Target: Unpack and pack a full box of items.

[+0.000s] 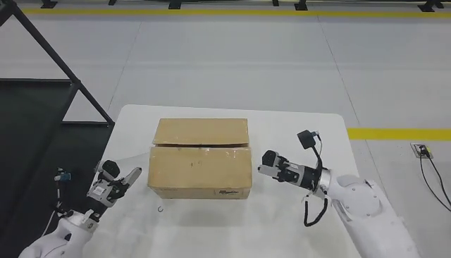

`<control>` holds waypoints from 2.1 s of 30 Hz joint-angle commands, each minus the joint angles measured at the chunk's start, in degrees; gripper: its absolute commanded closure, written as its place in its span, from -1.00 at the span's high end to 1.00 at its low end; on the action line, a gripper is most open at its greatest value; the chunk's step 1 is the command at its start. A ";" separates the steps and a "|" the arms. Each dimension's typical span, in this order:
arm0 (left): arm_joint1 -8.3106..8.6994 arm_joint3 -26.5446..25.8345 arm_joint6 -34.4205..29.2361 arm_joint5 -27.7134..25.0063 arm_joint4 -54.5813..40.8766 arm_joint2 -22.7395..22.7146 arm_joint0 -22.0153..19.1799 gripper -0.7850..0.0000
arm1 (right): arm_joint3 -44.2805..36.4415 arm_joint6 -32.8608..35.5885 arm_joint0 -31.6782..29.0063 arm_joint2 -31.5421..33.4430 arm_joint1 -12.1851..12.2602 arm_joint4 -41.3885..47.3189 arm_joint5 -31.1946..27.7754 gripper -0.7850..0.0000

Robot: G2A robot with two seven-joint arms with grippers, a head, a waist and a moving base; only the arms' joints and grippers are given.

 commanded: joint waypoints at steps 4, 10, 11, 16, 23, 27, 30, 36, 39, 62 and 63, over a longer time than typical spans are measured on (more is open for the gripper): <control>0.35 1.21 -4.47 -0.36 -6.93 -1.42 -0.66 1.00 | 4.15 1.03 4.22 -2.49 -0.48 0.80 0.38 0.90; 0.54 2.47 -4.90 -0.09 -8.43 -1.85 -0.81 1.00 | 9.12 3.11 8.52 -5.44 -1.15 3.24 -0.23 0.00; 0.57 2.57 -5.08 -0.35 -8.96 -1.87 -0.74 1.00 | 9.73 3.10 9.03 -5.82 -1.25 3.33 -0.36 -0.01; 0.74 2.66 -5.37 -0.21 -9.96 -2.32 -0.61 1.00 | 12.06 3.83 11.14 -7.40 -1.62 3.87 -0.77 -0.10; 0.92 2.77 -5.31 -0.03 -10.13 -2.09 -0.68 1.00 | 14.05 4.08 13.15 -9.51 -2.08 3.07 0.17 -0.09; 1.00 3.27 -5.22 0.19 -10.17 -1.82 -0.94 1.00 | 15.06 3.94 14.00 -10.63 -2.33 2.23 0.66 -0.10; 1.05 3.73 -4.91 0.39 -10.23 -1.58 -1.15 1.00 | 15.98 3.91 14.62 -11.44 -2.52 1.79 1.19 -0.15; 1.11 4.21 -4.07 0.37 -10.76 -1.40 -0.90 1.00 | 17.18 3.00 15.14 -12.28 -2.80 1.57 1.21 -0.85; 1.15 4.30 -3.74 0.41 -10.76 -1.38 -0.73 1.00 | 17.28 2.54 14.80 -12.10 -2.74 1.59 1.16 -0.87; 1.53 3.46 -3.79 -0.43 -9.83 -0.29 0.65 1.00 | 9.96 -0.34 6.79 -6.14 -0.45 -0.11 0.80 -1.00; 1.55 3.45 -3.74 -0.43 -9.82 -0.26 0.69 1.00 | 9.60 -0.16 6.55 -5.84 -0.31 -0.41 0.87 -1.00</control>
